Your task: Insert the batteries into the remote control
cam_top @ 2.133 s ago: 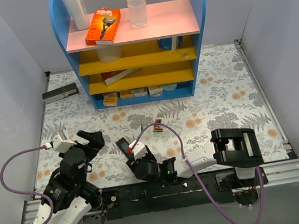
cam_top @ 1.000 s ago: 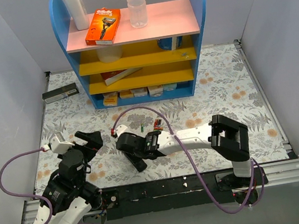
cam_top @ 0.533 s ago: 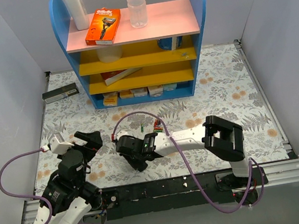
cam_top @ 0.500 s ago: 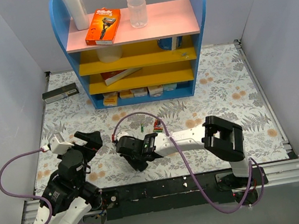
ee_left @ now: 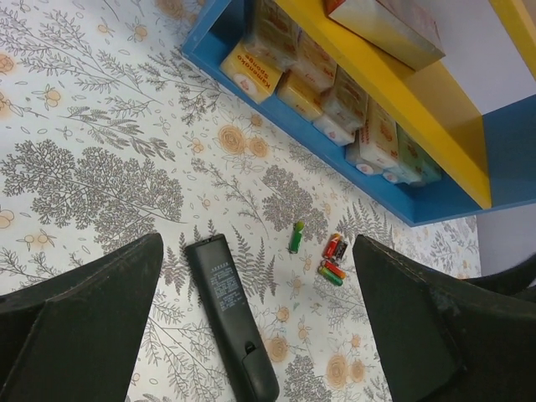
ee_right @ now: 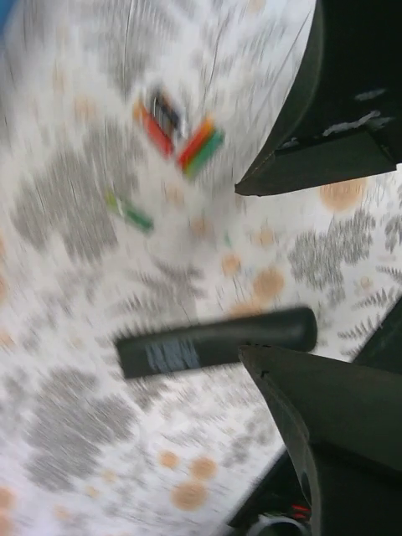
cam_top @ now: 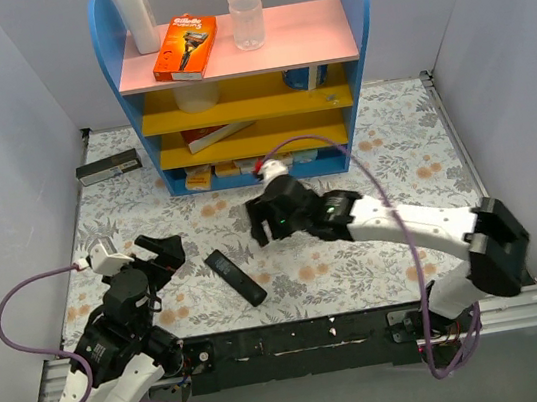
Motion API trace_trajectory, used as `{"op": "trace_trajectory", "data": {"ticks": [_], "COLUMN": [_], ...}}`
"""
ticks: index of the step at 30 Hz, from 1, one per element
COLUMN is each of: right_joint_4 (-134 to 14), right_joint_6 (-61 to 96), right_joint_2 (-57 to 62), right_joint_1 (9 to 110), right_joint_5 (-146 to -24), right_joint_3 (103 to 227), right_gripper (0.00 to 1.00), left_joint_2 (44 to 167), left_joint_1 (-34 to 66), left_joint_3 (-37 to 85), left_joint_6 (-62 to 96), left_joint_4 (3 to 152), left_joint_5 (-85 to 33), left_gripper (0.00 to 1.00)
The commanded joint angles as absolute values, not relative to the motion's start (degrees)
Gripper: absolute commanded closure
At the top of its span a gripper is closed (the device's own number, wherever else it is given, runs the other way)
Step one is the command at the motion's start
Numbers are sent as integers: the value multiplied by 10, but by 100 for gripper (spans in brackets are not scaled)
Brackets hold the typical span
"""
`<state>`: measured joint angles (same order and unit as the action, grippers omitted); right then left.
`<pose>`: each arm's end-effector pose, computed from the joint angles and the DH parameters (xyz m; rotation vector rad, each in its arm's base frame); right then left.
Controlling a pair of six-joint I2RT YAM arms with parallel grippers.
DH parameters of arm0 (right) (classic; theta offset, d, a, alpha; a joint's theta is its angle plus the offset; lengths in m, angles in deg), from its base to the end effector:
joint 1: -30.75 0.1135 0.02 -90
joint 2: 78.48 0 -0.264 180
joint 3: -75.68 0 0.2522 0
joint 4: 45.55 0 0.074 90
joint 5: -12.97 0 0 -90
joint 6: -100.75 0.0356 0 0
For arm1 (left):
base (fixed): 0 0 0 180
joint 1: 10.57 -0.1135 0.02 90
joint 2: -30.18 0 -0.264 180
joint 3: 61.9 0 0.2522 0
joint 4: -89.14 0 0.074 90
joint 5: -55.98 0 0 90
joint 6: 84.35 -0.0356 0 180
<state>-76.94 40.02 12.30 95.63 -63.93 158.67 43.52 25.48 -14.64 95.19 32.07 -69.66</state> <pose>0.1592 0.3204 0.2746 -0.5856 2.2349 0.6221 0.0664 -0.0227 0.2747 -1.2469 1.5550 -0.8580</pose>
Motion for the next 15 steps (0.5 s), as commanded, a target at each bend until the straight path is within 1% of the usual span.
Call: {"op": "trace_trajectory", "data": {"ticks": [1,2,3,4,5,7,8,10,11,15], "right_joint_4": [-782,-794,-800,-810,-819,-829,-843,-856,-862,-860], "right_joint_6": [429,432,436,441,438,431,424,418,410,380], "right_joint_2": [-15,-73,-104,-137,-201,-264,-323,-378,-426,-524], "right_joint_1": [853,835,799,781,765,721,706,700,700,700], "right_joint_5": [-564,-553,-524,-509,-481,-451,-414,-377,-347,-325], "right_joint_3": [1483,1461,1428,1410,1395,1357,1348,1329,1324,1306], "right_gripper": [20,20,16,15,15,15,14,14,14,13], "left_joint_2": [447,449,456,460,463,470,471,471,471,461], "left_joint_1": [252,252,252,252,252,253,252,252,252,253], "left_joint_3": [-97,-88,-80,-61,-53,-29,-23,-3,4,19], "left_joint_6": [930,928,924,912,905,893,891,871,869,847], "left_joint_4": [318,318,315,314,313,316,314,320,322,342], "left_joint_5": [-718,-725,-731,-744,-751,-783,-795,-818,-824,-836], "left_gripper": [2,2,2,2,2,2,2,2,2,2]}}
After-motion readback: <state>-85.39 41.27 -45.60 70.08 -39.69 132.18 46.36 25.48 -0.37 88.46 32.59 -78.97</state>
